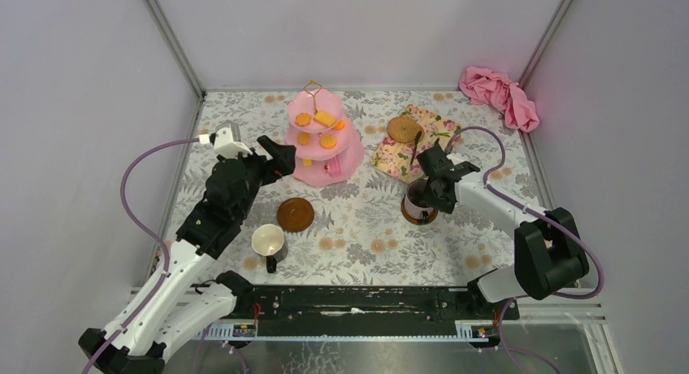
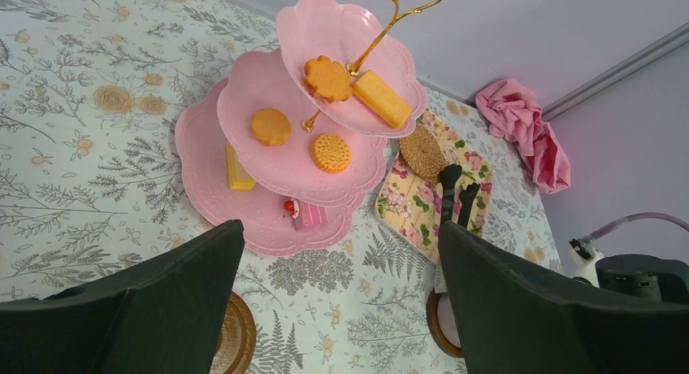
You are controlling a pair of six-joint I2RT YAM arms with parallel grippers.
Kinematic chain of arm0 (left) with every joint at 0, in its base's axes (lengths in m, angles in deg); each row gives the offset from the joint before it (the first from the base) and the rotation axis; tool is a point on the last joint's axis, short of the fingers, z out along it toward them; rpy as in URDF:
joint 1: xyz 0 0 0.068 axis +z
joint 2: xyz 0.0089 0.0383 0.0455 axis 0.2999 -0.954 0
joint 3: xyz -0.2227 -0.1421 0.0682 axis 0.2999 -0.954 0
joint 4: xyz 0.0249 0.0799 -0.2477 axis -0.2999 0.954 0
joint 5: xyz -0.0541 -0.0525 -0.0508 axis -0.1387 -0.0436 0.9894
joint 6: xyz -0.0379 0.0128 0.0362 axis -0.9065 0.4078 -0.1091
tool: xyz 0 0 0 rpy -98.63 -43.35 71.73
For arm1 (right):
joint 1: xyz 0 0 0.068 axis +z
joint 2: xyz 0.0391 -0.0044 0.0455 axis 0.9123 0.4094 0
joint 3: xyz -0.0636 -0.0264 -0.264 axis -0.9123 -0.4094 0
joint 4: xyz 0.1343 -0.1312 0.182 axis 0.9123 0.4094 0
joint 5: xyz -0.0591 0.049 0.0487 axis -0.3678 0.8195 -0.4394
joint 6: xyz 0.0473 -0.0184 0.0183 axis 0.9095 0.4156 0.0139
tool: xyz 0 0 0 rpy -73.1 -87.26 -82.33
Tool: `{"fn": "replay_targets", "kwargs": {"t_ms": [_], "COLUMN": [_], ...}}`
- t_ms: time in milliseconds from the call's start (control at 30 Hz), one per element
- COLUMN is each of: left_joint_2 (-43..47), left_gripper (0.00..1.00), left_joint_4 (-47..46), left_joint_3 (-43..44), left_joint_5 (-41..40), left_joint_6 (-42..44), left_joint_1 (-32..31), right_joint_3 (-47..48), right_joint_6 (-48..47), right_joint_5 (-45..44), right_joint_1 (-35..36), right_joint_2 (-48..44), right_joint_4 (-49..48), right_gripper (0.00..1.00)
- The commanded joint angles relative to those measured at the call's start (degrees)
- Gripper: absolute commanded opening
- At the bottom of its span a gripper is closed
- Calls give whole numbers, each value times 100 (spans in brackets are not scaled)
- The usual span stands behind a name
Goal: Serve the afternoon tea
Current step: Place the cup on the coaster.
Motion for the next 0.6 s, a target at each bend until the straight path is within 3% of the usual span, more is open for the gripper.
{"fn": "replay_targets", "kwargs": {"t_ms": [0,567], "left_joint_2": [-50,-361], "left_gripper": [97,99], "left_joint_4": [-82,504], "left_joint_3": [191,765], "left_joint_5": [31,-401], "left_joint_6": [31,387], "left_joint_1": [-50,-56], "right_joint_3": [168,953], "right_joint_6": [-84,-374], "right_joint_5": [-157,-574], "right_joint_1": [36,154], "right_joint_2": [-345,-1490], "right_joint_4": [152,553], "right_gripper": [48,48]}}
